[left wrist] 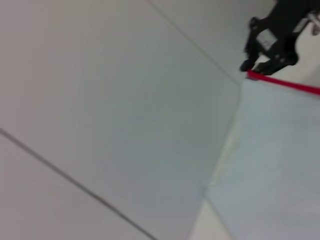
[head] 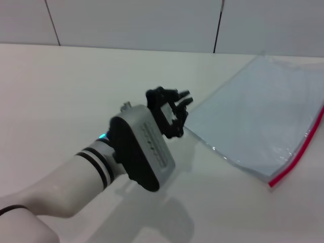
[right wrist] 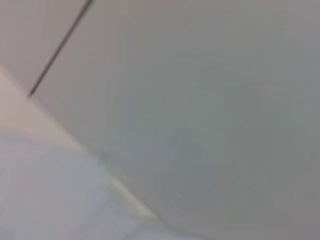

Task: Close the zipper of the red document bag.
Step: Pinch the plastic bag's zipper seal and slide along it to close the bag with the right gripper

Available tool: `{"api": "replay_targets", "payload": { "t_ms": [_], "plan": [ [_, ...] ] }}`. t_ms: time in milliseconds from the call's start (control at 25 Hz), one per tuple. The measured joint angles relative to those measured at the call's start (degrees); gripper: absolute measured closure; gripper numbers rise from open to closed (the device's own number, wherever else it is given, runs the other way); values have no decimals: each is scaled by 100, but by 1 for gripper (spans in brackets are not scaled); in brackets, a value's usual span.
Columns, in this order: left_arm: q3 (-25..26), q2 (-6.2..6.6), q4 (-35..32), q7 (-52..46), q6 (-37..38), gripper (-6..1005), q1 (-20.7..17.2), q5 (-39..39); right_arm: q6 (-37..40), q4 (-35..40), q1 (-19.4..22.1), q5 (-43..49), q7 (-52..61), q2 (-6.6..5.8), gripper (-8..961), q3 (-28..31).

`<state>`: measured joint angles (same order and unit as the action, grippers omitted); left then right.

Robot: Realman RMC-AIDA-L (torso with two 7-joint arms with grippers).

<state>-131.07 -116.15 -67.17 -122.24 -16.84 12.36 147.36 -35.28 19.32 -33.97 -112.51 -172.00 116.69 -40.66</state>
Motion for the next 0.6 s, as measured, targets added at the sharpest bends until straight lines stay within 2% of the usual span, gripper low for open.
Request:
{"api": "replay_targets", "payload": {
  "t_ms": [200, 320, 480, 600],
  "plan": [
    [54, 4, 374, -195, -1176, 821, 38, -826, -985, -402, 134, -1042, 4, 2, 757, 236],
    [80, 26, 578, -522, -1889, 756, 87, -1251, -2063, -801, 307, -1585, 22, -28, 704, 538],
    [93, 81, 1043, -1535, -2782, 655, 174, -1408, -3462, -1249, 512, -1772, 72, -42, 634, 876],
    [114, 162, 1527, -2664, -3473, 548, 282, -1408, -4257, -1530, 610, -1775, 181, -42, 399, 997]
  ]
}}
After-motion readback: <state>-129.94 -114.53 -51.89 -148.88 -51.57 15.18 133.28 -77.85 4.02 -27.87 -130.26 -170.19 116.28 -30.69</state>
